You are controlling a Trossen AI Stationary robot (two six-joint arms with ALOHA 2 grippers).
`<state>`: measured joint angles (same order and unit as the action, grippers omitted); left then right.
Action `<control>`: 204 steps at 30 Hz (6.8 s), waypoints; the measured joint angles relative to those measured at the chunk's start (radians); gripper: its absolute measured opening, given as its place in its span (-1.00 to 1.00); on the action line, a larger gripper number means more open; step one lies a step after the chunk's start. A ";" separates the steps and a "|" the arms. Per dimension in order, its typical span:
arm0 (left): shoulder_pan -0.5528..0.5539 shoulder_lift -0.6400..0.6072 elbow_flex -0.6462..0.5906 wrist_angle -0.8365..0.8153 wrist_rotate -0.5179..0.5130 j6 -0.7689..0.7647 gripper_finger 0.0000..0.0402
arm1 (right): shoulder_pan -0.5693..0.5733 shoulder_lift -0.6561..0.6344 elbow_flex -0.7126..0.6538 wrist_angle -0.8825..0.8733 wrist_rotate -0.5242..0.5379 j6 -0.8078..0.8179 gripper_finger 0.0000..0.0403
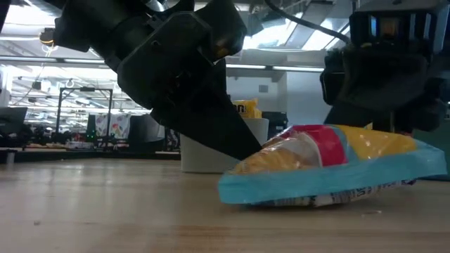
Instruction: Sort Maruchan noodles
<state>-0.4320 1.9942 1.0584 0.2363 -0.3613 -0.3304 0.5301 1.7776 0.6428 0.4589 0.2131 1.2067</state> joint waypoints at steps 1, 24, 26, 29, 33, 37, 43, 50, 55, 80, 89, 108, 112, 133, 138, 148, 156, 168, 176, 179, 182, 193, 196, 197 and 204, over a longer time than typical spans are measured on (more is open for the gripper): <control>0.000 0.000 0.000 0.000 0.000 0.000 0.27 | 0.000 0.015 0.001 0.031 0.005 -0.003 0.53; -0.008 0.000 -0.001 0.002 -0.022 -0.002 0.27 | 0.001 0.052 0.018 0.118 0.170 -0.072 0.04; -0.009 -0.001 -0.001 0.003 -0.029 -0.001 0.27 | 0.002 0.052 0.018 0.120 0.170 -0.085 -0.13; -0.008 -0.016 -0.001 -0.005 -0.028 0.000 0.27 | 0.002 0.052 0.019 0.123 0.162 -0.088 -0.36; -0.016 -0.034 -0.001 -0.017 -0.034 0.009 0.27 | 0.002 0.049 0.019 0.125 0.159 -0.104 -0.55; -0.034 -0.048 0.000 -0.034 -0.064 0.020 0.27 | 0.001 0.049 0.020 0.128 0.152 -0.141 -0.60; -0.060 -0.093 0.001 -0.108 -0.098 0.027 0.27 | -0.001 0.043 0.021 0.126 0.145 -0.194 -0.58; -0.097 -0.160 0.002 -0.208 -0.119 0.028 0.27 | -0.001 -0.017 0.019 0.036 0.142 -0.274 -0.61; -0.122 -0.192 0.002 -0.228 -0.128 0.026 0.27 | -0.001 -0.075 0.019 -0.047 0.116 -0.333 -0.65; -0.155 -0.197 0.002 -0.275 -0.119 0.028 0.27 | 0.000 -0.798 0.058 -0.978 0.125 -0.533 -0.66; -0.150 -0.197 0.002 -0.274 -0.128 0.053 0.27 | 0.001 -0.787 0.292 -1.333 0.173 -0.587 -0.66; -0.132 -0.196 0.002 -0.273 -0.119 0.071 0.27 | 0.001 -0.633 0.365 -1.792 -0.109 -0.481 -0.66; -0.131 -0.196 0.002 -0.273 -0.120 0.072 0.27 | 0.001 -0.617 0.367 -1.805 -0.108 -0.484 -0.66; -0.123 -0.196 0.001 -0.269 -0.117 0.079 0.27 | 0.000 -0.615 0.478 -2.000 -0.026 -0.595 -0.66; -0.122 -0.196 0.001 -0.269 -0.116 0.079 0.27 | 0.000 -0.614 0.409 -2.015 0.010 -0.648 -0.66; -0.120 -0.196 0.001 -0.269 -0.116 0.079 0.27 | 0.000 -0.615 0.264 -1.946 -0.066 -0.687 -0.66; -0.116 -0.196 0.001 -0.269 -0.116 0.080 0.27 | 0.000 -0.615 0.237 -1.807 -0.100 -0.741 -0.66; -0.116 -0.196 0.001 -0.269 -0.116 0.080 0.27 | -0.001 -0.583 0.156 -1.764 -0.207 -0.713 -0.66; -0.109 -0.196 0.001 -0.269 -0.118 0.080 0.27 | 0.000 -0.554 0.251 -1.880 -0.224 -0.681 -0.66; -0.109 -0.196 0.001 -0.266 -0.118 0.080 0.27 | -0.001 -0.542 0.224 -1.842 -0.234 -0.686 -0.66; -0.109 -0.196 0.001 -0.266 -0.117 0.080 0.27 | -0.001 -0.515 0.180 -1.788 -0.244 -0.712 -0.66; -0.109 -0.196 0.001 -0.266 -0.117 0.080 0.27 | -0.001 -0.436 0.161 -1.663 -0.103 -0.624 -0.64; -0.109 -0.196 0.001 -0.266 -0.117 0.080 0.27 | -0.002 -0.436 0.161 -1.660 -0.089 -0.581 -0.53; -0.109 -0.196 0.001 -0.266 -0.117 0.080 0.27 | 0.000 -0.436 0.161 -1.660 -0.085 -0.572 -0.47; -0.113 -0.197 0.002 -0.269 -0.122 0.079 0.27 | 0.000 -0.438 0.208 -1.722 -0.105 -0.513 0.00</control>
<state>-0.5446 1.7974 1.0607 -0.0324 -0.4834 -0.2513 0.5297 1.3399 0.8512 -1.2629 0.1081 0.6936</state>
